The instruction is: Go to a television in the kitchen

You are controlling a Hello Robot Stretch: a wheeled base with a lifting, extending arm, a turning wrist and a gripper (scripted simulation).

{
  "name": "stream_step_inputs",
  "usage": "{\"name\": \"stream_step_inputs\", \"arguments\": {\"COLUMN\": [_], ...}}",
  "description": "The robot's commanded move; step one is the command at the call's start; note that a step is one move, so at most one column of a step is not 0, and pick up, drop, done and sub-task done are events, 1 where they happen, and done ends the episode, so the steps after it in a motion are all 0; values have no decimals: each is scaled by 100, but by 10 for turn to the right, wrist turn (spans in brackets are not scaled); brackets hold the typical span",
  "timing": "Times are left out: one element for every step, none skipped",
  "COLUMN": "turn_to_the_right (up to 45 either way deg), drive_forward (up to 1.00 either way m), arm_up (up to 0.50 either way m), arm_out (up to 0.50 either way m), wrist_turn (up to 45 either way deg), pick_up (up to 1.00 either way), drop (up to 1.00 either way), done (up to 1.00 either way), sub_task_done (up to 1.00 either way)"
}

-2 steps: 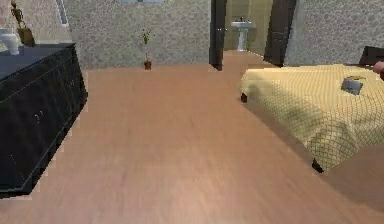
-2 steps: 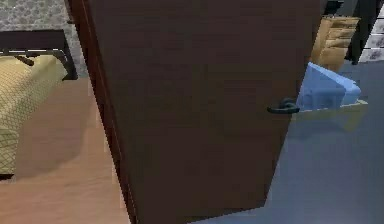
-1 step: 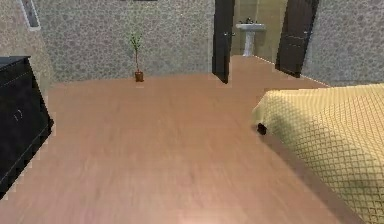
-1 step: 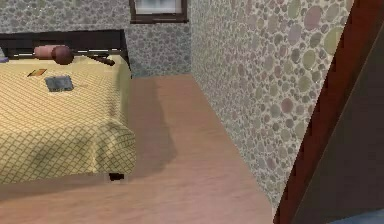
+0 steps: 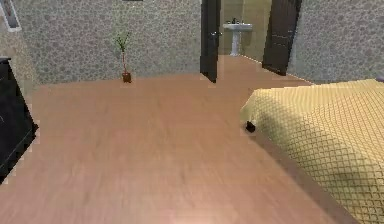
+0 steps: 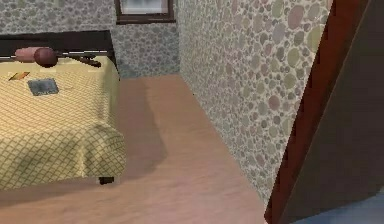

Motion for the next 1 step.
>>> {"name": "stream_step_inputs", "arguments": {"turn_to_the_right": [0], "drive_forward": [100], "arm_up": [0], "arm_out": [0], "wrist_turn": [0], "pick_up": [0], "drop": [0], "done": [0], "sub_task_done": [0]}}
